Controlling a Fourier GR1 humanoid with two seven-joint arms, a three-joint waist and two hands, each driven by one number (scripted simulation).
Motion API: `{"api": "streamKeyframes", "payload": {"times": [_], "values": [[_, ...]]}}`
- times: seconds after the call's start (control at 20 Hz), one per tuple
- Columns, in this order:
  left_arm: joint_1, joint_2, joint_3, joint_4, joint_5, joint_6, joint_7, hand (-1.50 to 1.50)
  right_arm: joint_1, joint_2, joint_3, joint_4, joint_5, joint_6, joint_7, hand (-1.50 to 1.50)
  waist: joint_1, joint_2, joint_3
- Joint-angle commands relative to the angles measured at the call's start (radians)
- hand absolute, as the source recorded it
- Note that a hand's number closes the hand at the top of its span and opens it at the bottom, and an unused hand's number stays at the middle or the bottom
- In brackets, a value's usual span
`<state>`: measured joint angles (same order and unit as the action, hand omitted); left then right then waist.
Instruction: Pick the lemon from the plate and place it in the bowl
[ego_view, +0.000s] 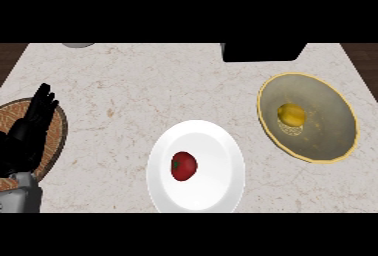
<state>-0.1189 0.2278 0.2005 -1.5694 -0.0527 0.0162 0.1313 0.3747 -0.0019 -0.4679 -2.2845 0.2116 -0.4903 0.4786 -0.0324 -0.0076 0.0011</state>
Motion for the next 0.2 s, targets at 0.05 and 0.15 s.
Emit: {"api": "streamKeyframes", "payload": {"times": [0.05,0.15], "values": [[-0.048,-0.002,-0.021,-0.062,0.0,0.007,0.106,0.0,0.19,0.002,-0.002,-0.067,-0.255,-0.002,-0.185,-1.5,0.007,0.0,0.001],[0.027,-0.003,-0.021,-0.105,0.0,-0.008,0.077,0.0,0.244,0.002,-0.033,-0.124,-0.308,0.006,-0.201,-1.5,0.014,0.001,0.0]]}}
